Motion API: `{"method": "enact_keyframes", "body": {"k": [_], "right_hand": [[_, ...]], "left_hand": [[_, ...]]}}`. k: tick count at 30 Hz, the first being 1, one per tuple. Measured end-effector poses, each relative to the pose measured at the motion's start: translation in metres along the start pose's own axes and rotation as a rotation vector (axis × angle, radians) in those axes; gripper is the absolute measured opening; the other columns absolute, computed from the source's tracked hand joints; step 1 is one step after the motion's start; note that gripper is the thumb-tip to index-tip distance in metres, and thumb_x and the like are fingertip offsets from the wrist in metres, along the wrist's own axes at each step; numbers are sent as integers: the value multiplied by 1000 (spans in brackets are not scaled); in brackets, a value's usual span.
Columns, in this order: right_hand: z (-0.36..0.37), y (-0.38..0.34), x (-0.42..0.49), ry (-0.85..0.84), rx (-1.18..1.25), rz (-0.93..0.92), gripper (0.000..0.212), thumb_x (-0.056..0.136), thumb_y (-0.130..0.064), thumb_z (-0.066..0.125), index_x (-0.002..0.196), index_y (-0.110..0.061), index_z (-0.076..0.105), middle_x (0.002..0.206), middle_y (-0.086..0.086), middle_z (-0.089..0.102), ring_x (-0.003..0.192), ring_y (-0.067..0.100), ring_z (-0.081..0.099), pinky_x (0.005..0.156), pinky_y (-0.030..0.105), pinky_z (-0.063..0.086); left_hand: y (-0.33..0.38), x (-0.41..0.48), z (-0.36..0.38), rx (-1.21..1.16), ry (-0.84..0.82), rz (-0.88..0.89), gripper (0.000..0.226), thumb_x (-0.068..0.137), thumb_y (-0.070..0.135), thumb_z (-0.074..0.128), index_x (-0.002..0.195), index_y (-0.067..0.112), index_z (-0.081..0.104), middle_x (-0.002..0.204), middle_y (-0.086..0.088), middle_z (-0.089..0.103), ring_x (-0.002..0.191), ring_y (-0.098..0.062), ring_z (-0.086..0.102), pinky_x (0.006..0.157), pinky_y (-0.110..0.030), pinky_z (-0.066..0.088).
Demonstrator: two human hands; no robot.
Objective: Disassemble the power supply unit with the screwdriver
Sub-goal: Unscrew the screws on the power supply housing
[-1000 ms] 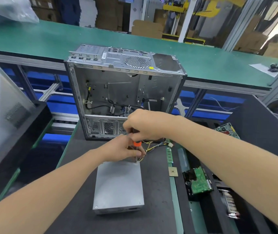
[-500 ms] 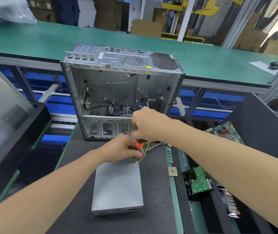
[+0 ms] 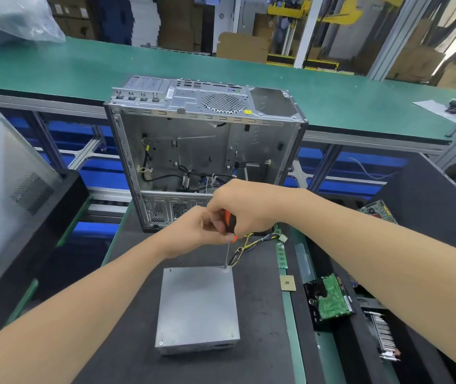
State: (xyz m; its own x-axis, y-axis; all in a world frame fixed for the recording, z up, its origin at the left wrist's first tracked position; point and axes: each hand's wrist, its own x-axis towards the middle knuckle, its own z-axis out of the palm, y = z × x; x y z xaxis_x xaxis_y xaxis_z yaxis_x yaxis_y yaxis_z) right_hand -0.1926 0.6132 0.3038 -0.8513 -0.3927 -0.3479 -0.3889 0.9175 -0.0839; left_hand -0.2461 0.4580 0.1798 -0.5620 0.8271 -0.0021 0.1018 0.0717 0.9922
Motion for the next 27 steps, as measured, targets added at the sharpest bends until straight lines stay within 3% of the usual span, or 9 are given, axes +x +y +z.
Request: {"method": "enact_keyframes", "body": {"k": [2, 5, 7, 9, 13, 16, 19, 23, 27], "right_hand": [[1, 2, -2, 24, -28, -22, 24, 74, -21, 80, 90, -24, 61, 93, -5, 58, 88, 16, 55, 73, 37, 53], [2, 1, -8, 125, -20, 19, 31, 82, -45, 71, 97, -22, 57, 93, -4, 49, 91, 18, 52, 72, 36, 50], [5, -2, -8, 281, -109, 172, 44, 89, -63, 56, 88, -19, 51, 78, -3, 43, 79, 26, 54, 57, 35, 42], [7, -7, -6, 325, -202, 354, 56, 95, -73, 41, 83, -18, 45, 71, -2, 35, 64, 27, 46, 50, 31, 28], [10, -9, 2, 186, -87, 422, 46, 101, -54, 49, 81, -14, 41, 79, 1, 40, 64, 23, 45, 47, 29, 26], [4, -5, 1, 154, -69, 317, 31, 94, -40, 61, 78, -15, 50, 77, 0, 47, 63, 21, 52, 50, 30, 37], [0, 0, -3, 118, -24, 179, 16, 88, -34, 66, 91, -20, 59, 80, -6, 56, 79, 24, 62, 67, 39, 56], [-6, 7, -7, 30, -26, 7, 21, 82, -24, 72, 98, -25, 59, 84, -13, 54, 83, 11, 51, 73, 37, 52], [-1, 4, -4, 13, -37, -49, 22, 76, -18, 77, 92, -23, 63, 92, -4, 58, 89, 16, 53, 72, 33, 50]], "left_hand": [[-1, 2, 1, 18, 8, 3, 18, 90, 1, 78, 95, -14, 69, 110, -26, 76, 113, -42, 72, 111, -55, 50], [-1, 3, 3, 44, 12, 8, 20, 91, 7, 81, 109, 1, 77, 109, -14, 80, 114, -33, 74, 110, -47, 53], [1, 4, 6, 29, -1, 28, 20, 91, 7, 81, 111, 7, 79, 109, -12, 80, 111, -30, 75, 104, -40, 56], [3, 5, 8, 9, -12, 29, 23, 88, 10, 82, 110, 17, 80, 108, -10, 80, 109, -29, 75, 102, -38, 57], [4, 3, 8, -19, -46, 45, 32, 91, 9, 80, 115, 30, 80, 111, -14, 79, 110, -31, 75, 102, -36, 58], [1, 2, 6, -32, -6, 20, 31, 92, 3, 79, 120, 15, 78, 115, -13, 78, 111, -30, 75, 99, -32, 57], [-2, 2, 5, -23, 21, -6, 27, 92, 2, 78, 119, 3, 74, 119, -14, 78, 114, -31, 74, 108, -43, 55], [-1, 2, 4, 9, 38, -7, 26, 91, 6, 80, 115, 0, 75, 118, -17, 78, 118, -36, 72, 113, -51, 50], [-3, 3, 6, -10, 15, -5, 38, 84, 14, 83, 106, -13, 71, 113, -25, 76, 116, -41, 71, 112, -56, 49]]}}
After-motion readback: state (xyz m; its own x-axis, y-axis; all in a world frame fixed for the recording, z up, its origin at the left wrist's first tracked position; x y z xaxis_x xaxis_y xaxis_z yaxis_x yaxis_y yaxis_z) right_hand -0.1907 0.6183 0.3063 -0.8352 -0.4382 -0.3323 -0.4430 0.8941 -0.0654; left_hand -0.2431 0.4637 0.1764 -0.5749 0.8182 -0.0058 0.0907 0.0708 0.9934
